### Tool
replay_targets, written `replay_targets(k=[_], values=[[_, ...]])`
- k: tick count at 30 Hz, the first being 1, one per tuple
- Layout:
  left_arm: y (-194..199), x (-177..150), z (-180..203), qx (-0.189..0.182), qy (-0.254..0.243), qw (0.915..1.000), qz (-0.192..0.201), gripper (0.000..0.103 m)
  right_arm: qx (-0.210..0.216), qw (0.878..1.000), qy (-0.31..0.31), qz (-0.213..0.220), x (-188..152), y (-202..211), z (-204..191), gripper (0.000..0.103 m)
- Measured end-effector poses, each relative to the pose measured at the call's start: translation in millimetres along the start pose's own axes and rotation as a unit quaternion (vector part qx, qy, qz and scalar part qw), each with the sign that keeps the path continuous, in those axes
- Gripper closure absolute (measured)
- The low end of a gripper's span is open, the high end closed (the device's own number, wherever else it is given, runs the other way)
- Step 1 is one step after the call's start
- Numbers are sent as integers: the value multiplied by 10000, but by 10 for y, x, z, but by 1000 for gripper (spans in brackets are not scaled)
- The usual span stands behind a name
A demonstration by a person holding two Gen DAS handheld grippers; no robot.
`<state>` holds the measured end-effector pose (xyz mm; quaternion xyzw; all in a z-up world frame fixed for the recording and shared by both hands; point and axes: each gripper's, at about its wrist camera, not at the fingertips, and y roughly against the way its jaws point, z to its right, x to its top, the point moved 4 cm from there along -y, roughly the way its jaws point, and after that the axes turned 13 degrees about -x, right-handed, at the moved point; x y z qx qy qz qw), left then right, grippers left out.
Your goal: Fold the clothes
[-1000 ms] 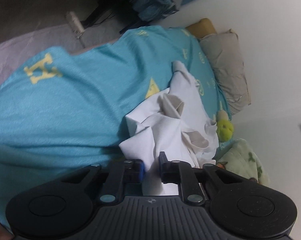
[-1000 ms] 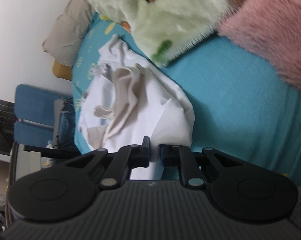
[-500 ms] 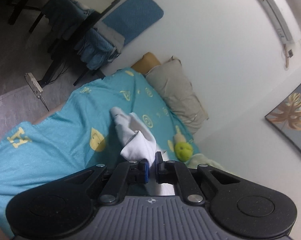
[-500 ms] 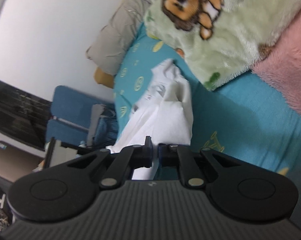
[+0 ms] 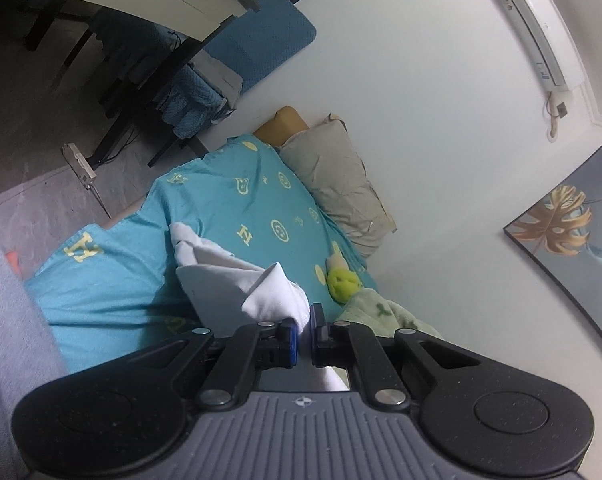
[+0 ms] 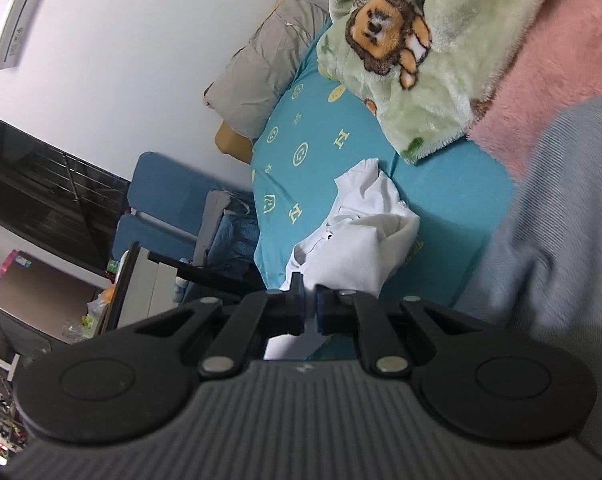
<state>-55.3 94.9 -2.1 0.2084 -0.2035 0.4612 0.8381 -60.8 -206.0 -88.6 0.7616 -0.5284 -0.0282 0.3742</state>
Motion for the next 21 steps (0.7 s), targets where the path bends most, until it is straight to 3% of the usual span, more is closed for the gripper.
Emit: replay_targets(k=[5, 11, 16, 21], values=[[-443, 200, -118, 196, 88, 9998, -30, 96, -62, 10000, 56, 14, 262, -448, -245, 94], [-1411, 606, -329, 710, -311, 9969, -138, 96, -257, 9995, 152, -45, 664, -1273, -562, 94], [-2234, 787, -702, 1040, -635, 9920, -324, 96, -489, 9978, 406, -167, 927, -2035, -725, 94], [-2823, 809, -1159, 1128, -825, 9892, -447, 96, -562, 9973, 303, -355, 1037, -2741, -592, 94]])
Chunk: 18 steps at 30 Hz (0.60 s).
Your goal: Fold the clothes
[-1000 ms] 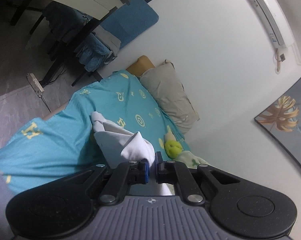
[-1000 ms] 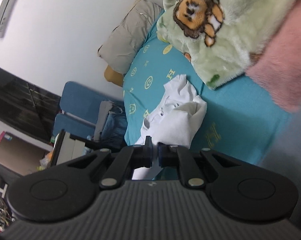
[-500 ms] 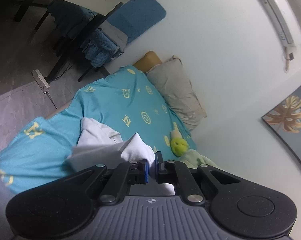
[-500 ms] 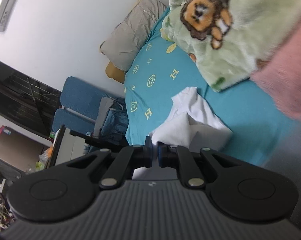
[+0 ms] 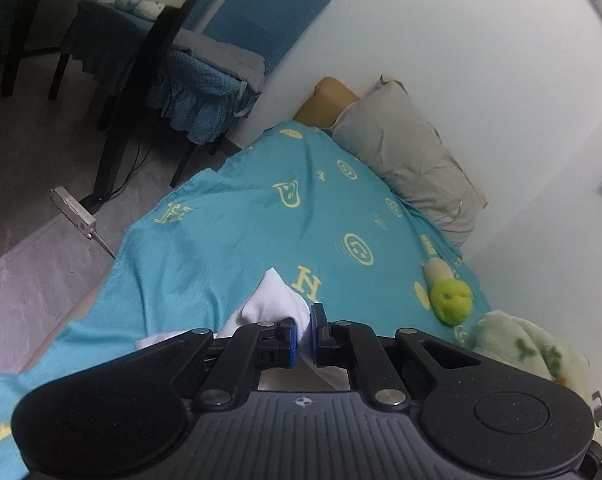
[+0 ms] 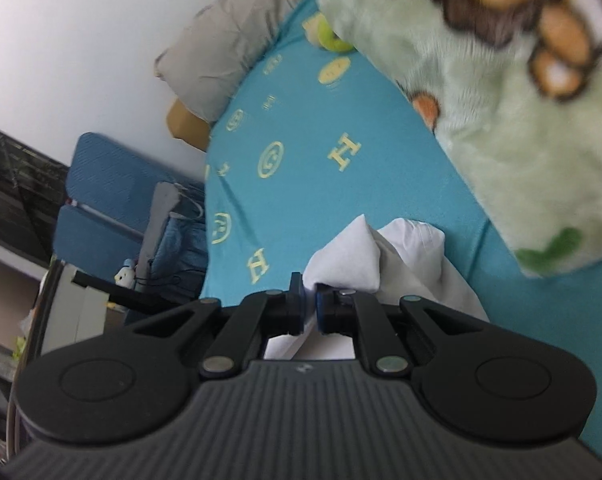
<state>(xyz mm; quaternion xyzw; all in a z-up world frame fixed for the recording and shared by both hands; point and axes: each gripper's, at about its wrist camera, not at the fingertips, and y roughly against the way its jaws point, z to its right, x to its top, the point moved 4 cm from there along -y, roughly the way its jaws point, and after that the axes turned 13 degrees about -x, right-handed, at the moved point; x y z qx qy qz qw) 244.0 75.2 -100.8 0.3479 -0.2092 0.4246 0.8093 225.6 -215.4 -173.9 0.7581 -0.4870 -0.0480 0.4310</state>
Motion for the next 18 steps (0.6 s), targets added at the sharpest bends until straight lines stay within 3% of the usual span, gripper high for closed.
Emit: replay_targets(k=[8, 14, 15, 16, 17, 18], values=[[-551, -137, -280, 430, -356, 9979, -343, 96, -130, 9988, 457, -135, 25, -572, 60, 94], [-529, -164, -355, 390, -399, 9977, -379, 92, -199, 9974, 684, -116, 5, -597, 58, 90], [-505, -167, -349, 368, -439, 9977, -363, 84, -224, 9968, 756, -95, 1, -573, 41, 89], [-474, -166, -335, 319, -450, 9979, -352, 69, -233, 9963, 820, -54, -3, -538, 17, 69], [-432, -163, -305, 269, -475, 9980, -318, 59, -184, 9962, 852, 15, -12, -483, -8, 37], [-380, -160, -271, 277, -542, 9978, -243, 41, -109, 9957, 903, 151, -26, -409, -40, 23]])
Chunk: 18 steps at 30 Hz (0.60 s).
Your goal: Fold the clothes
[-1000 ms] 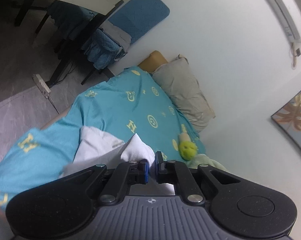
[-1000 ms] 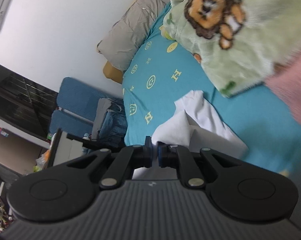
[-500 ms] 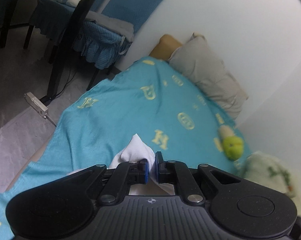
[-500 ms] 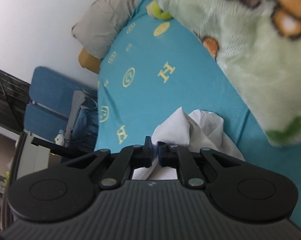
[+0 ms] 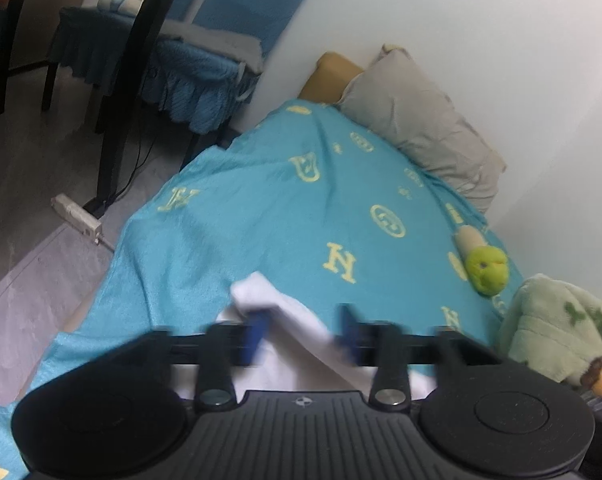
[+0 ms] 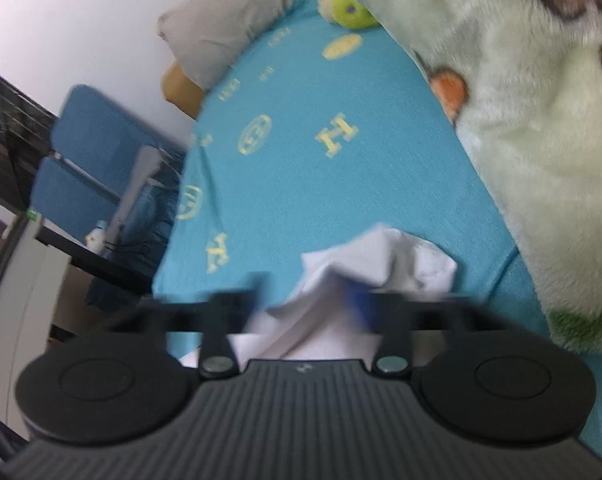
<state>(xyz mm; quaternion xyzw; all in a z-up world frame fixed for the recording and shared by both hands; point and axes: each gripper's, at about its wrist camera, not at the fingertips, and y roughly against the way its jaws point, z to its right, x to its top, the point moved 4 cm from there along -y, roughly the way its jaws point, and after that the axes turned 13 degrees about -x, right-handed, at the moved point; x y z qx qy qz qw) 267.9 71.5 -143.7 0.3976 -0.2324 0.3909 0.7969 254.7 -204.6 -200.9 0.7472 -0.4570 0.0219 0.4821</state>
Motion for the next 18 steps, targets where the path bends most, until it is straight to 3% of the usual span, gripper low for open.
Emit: replay_targets(k=[1, 2, 7, 9, 11, 18], values=[[64, 6, 42, 59, -119, 9999, 110, 27, 65, 9999, 50, 147, -5, 77, -32, 16], [125, 5, 90, 89, -291, 9994, 186, 22, 130, 9994, 100, 294, -11, 153, -64, 17], [343, -89, 320, 64, -1077, 9941, 140, 17, 25, 9902, 879, 1086, -95, 537, -215, 17], [354, -184, 354, 87, -1247, 9921, -35, 17, 12, 9879, 1147, 1046, -160, 557, -236, 18], [334, -288, 366, 174, -1422, 9894, -244, 17, -126, 9853, 1436, 918, -243, 513, -262, 33], [117, -611, 223, 631, -1783, 9774, -948, 18, -647, 9717, 2215, 515, -554, 192, -269, 38]])
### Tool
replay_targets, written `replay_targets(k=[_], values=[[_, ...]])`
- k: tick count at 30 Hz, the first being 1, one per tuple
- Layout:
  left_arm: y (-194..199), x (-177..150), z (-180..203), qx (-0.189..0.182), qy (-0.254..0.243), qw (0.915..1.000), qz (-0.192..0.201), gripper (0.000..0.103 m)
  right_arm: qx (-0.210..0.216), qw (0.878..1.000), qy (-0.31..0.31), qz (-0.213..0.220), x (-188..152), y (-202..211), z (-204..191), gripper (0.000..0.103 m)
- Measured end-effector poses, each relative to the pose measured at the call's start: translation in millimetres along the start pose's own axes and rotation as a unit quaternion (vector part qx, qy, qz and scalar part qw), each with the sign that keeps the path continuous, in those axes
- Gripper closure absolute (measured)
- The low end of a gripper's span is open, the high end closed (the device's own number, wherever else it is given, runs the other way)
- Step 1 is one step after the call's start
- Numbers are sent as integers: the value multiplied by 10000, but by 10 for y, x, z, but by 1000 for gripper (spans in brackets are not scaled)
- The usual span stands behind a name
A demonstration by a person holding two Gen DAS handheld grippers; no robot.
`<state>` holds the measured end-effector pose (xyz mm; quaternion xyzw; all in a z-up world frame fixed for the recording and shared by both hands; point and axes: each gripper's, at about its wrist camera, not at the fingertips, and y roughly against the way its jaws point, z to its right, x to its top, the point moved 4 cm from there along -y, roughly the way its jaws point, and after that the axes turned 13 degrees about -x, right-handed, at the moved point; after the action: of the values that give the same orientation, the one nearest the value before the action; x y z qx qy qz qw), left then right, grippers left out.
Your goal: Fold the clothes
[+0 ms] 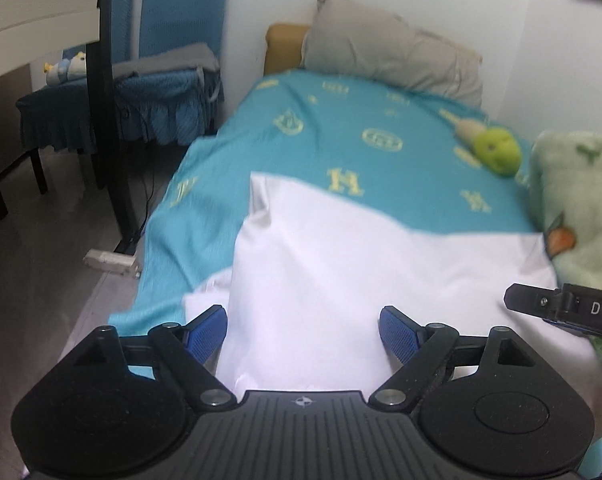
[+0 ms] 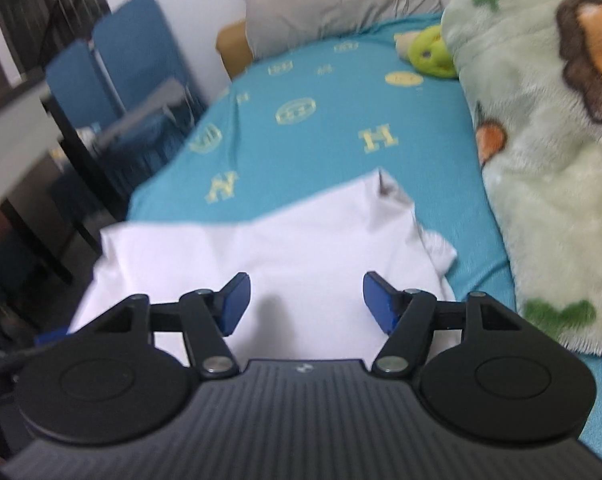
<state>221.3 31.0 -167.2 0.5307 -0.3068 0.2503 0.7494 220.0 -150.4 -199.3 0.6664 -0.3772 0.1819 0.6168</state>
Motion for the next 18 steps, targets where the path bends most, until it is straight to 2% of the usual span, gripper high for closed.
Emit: replay_targets(k=[4, 11, 14, 18], values=[[61, -33, -47, -2, 29, 10000, -2, 18, -68, 9997, 243, -25, -76, -20, -30, 39], [466, -62, 66, -89, -25, 9998, 153, 18, -35, 9999, 15, 97, -126, 398, 49, 37], [535, -142, 102, -86, 74, 9999, 23, 18, -27, 9999, 88, 75, -182, 519, 47, 38], [461, -294, 98, 94, 61, 9994, -342, 18, -175, 9991, 295, -231, -314, 426, 31, 39]])
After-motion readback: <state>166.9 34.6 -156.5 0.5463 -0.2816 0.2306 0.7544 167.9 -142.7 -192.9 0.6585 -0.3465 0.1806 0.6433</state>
